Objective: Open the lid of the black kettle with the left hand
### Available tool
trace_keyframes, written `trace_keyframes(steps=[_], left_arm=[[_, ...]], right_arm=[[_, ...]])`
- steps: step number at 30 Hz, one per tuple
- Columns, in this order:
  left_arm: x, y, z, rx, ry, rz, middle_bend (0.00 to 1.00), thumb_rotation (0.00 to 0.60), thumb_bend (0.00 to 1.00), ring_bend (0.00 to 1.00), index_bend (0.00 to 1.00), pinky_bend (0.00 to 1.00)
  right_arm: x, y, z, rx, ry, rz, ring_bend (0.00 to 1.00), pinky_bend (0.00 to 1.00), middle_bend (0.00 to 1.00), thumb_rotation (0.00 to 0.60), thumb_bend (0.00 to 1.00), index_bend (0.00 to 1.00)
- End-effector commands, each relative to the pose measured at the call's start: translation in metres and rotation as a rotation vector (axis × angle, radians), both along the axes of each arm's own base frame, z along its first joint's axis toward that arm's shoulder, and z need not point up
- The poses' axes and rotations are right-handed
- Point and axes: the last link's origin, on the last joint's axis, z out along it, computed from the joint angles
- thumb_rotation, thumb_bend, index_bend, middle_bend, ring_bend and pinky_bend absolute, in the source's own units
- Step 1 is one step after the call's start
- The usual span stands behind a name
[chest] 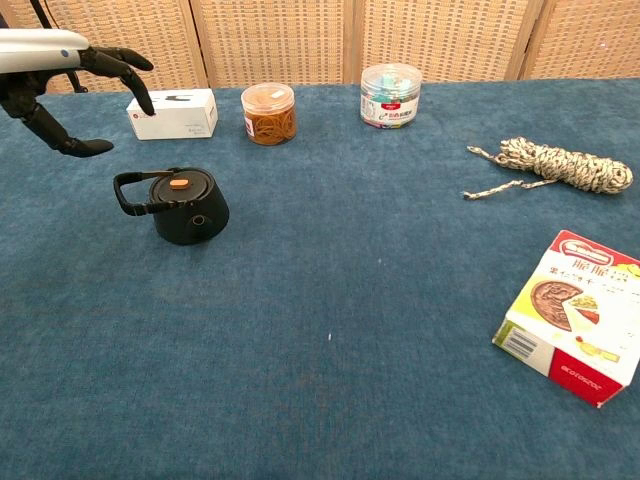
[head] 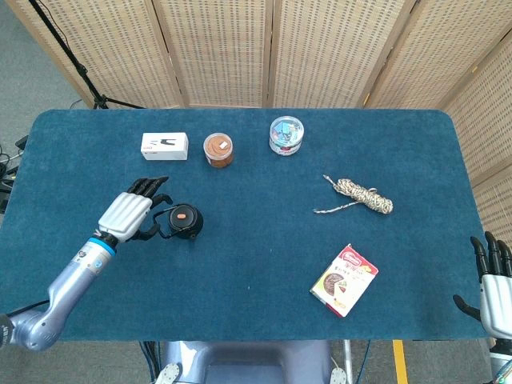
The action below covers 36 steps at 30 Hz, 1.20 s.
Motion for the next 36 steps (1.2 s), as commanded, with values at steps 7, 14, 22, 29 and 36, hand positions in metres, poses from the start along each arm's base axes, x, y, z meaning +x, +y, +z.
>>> trace_keyframes(steps=[7, 14, 22, 29, 36], left_arm=[[0.01, 0.027, -0.033, -0.019, 0.025, 0.053, 0.0, 0.6, 0.37, 0.0, 0.41, 0.0], [0.007, 0.033, -0.046, -0.019, 0.05, 0.076, 0.0, 0.6, 0.37, 0.0, 0.45, 0.0], [0.002, 0.035, -0.057, -0.004, 0.049, 0.102, 0.0, 0.6, 0.36, 0.0, 0.48, 0.0], [0.001, 0.036, -0.061, -0.003, 0.054, 0.114, 0.0, 0.6, 0.37, 0.0, 0.48, 0.0], [0.003, 0.037, -0.068, -0.004, 0.06, 0.115, 0.0, 0.6, 0.37, 0.0, 0.48, 0.0]], right_arm=[[-0.003, -0.003, 0.001, 0.005, -0.004, -0.016, 0.0, 0.0, 0.0, 0.6, 0.06, 0.0], [-0.005, -0.005, 0.002, -0.002, -0.008, -0.028, 0.0, 0.0, 0.0, 0.6, 0.06, 0.0], [-0.006, -0.006, 0.001, 0.009, -0.011, -0.035, 0.0, 0.0, 0.0, 0.6, 0.06, 0.0], [-0.007, -0.006, 0.002, 0.009, -0.014, -0.039, 0.0, 0.0, 0.0, 0.6, 0.06, 0.0], [-0.007, -0.005, 0.002, 0.011, -0.016, -0.041, 0.0, 0.0, 0.0, 0.6, 0.06, 0.0]])
